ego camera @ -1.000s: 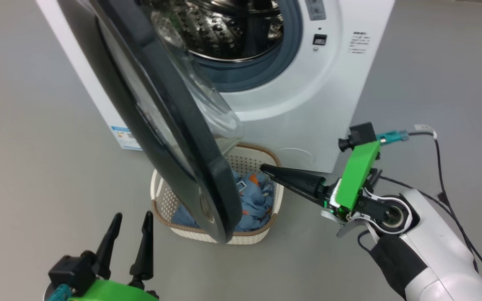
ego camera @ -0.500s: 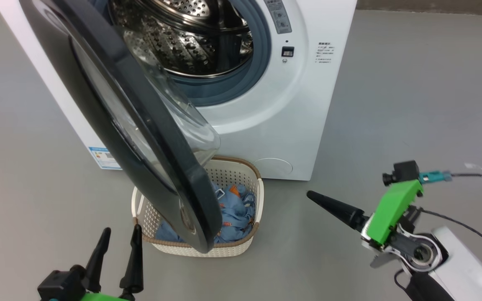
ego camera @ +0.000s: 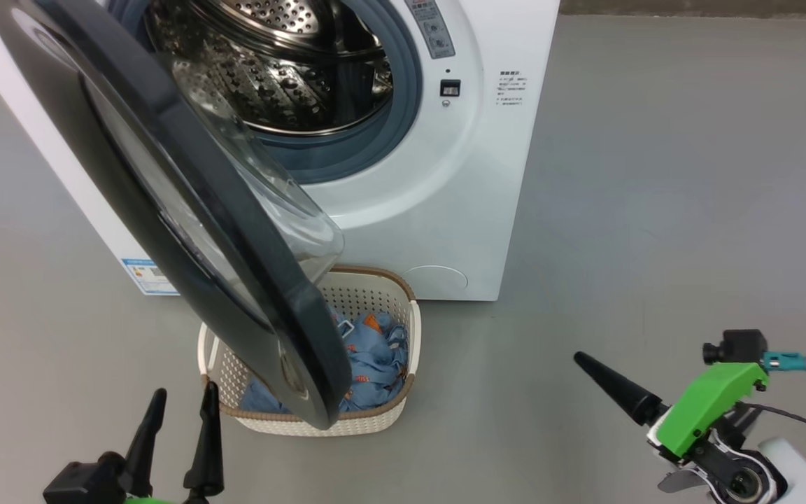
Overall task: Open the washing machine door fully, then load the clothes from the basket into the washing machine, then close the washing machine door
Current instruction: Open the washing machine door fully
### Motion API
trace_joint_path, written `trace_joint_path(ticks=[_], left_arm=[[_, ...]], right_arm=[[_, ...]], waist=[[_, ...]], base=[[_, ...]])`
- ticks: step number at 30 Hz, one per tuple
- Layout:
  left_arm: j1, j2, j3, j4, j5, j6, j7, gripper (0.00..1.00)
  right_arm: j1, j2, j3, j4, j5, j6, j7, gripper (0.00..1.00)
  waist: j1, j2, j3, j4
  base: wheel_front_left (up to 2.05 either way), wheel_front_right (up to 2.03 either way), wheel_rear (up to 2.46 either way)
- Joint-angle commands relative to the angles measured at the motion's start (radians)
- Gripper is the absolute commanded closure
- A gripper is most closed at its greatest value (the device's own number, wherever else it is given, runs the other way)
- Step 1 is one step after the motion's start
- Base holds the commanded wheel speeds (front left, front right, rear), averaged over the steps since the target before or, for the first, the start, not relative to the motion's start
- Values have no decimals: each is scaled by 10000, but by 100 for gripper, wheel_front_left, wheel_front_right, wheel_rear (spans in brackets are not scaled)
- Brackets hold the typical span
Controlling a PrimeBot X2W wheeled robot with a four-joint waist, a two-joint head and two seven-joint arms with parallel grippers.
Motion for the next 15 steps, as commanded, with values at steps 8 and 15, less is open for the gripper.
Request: trace_joint_path(ticks=[8,15], left_arm=[[-122,138,454,-284,116,-17,-65,0],[-107,107,477,-257,121,-17,-65,0]], right_arm=[[650,-837,562,-367,-626,16,-1818,0],[809,-1228,1302,-155,-1290,16,-3248,0]], waist=[[0,0,8,-140],[0,0,-12,-173]], base=[[0,0,0],[0,0,0]])
